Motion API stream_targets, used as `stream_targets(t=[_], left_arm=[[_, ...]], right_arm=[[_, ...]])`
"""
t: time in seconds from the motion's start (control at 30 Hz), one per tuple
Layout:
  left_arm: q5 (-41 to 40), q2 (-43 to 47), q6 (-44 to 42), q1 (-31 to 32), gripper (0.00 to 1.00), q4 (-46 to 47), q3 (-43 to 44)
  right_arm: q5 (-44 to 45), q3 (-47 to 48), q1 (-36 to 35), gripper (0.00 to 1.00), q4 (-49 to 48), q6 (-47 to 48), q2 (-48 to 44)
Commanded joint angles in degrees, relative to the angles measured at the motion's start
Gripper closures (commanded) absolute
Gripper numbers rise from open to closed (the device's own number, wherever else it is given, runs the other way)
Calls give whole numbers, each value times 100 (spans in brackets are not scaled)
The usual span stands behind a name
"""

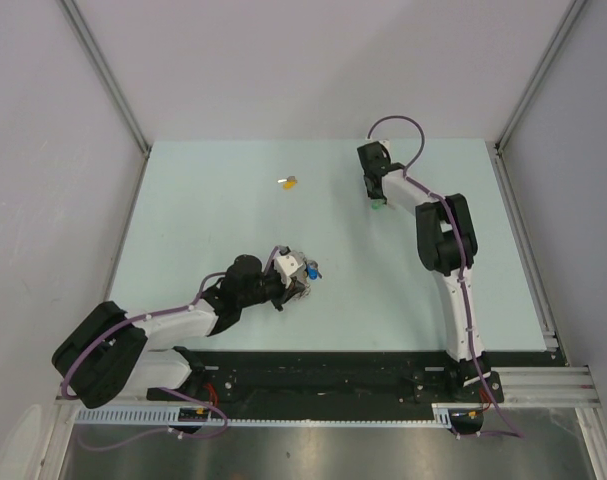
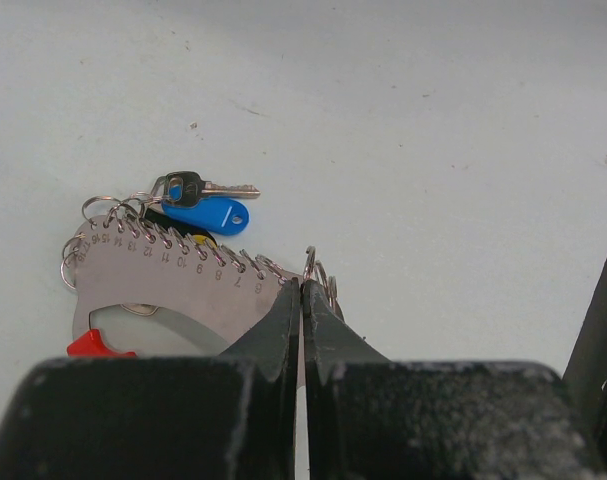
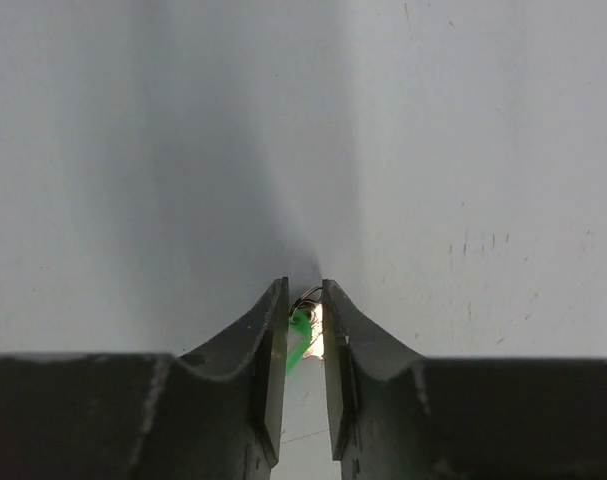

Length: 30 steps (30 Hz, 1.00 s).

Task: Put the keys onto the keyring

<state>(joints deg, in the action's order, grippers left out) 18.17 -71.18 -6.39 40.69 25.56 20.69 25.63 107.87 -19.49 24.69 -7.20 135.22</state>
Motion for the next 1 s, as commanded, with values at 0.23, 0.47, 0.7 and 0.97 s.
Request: stream_targets(t=[0.23,0.47,0.7,0.97], left_arm=[[2,69,50,-52,100,160,41],[-173,201,59,-61,100,168,-12],[-683,376,244,-114,100,89,-100],[-1158,929,595,-210,100,107,-416]], right_arm=[[135,-37,-37,100,178,122,-135],[-477,-1750,-432,100,-911,527,-1558],[-2104,-4176,-1162,100,-2405,842,-3193],[-2738,-5706,-2041,100,-3005,1151,-3924]])
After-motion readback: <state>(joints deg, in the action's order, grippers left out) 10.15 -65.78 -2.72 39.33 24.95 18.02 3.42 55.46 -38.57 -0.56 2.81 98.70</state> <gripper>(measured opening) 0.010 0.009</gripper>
